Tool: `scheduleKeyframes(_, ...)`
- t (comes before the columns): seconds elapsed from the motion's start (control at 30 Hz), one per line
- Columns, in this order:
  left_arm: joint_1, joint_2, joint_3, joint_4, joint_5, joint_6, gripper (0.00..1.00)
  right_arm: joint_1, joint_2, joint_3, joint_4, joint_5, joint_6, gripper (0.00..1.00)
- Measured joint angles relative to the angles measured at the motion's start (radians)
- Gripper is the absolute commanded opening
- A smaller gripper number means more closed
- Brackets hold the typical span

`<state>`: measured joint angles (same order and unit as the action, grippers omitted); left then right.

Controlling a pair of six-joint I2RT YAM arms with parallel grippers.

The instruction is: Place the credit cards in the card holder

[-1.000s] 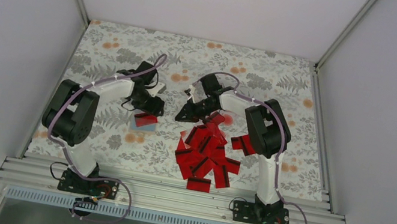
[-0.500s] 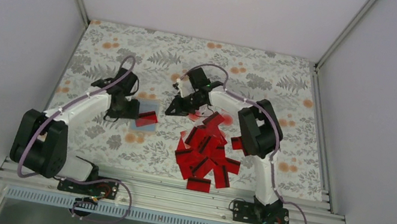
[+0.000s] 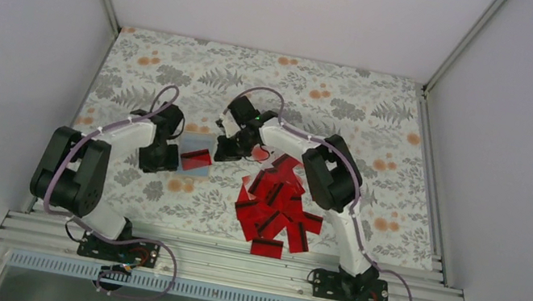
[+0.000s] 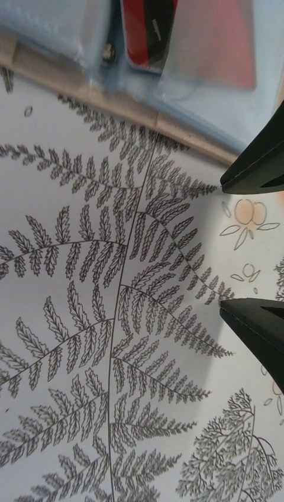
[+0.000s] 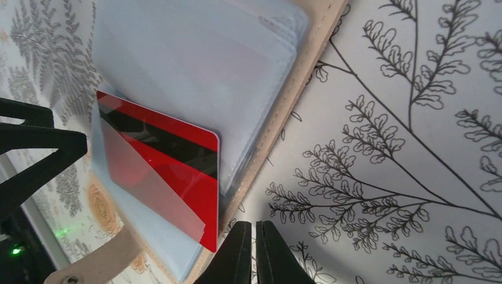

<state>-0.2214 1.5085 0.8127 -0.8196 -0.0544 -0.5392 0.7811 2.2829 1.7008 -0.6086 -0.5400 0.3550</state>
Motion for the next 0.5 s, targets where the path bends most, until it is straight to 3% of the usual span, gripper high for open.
scheduleKeyframes(0.5,0.015,0.05,0.01,0.037,0.013,-0.007,0.42,0.05,0.007,0.024,-0.03,0.068,0.0,0.04)
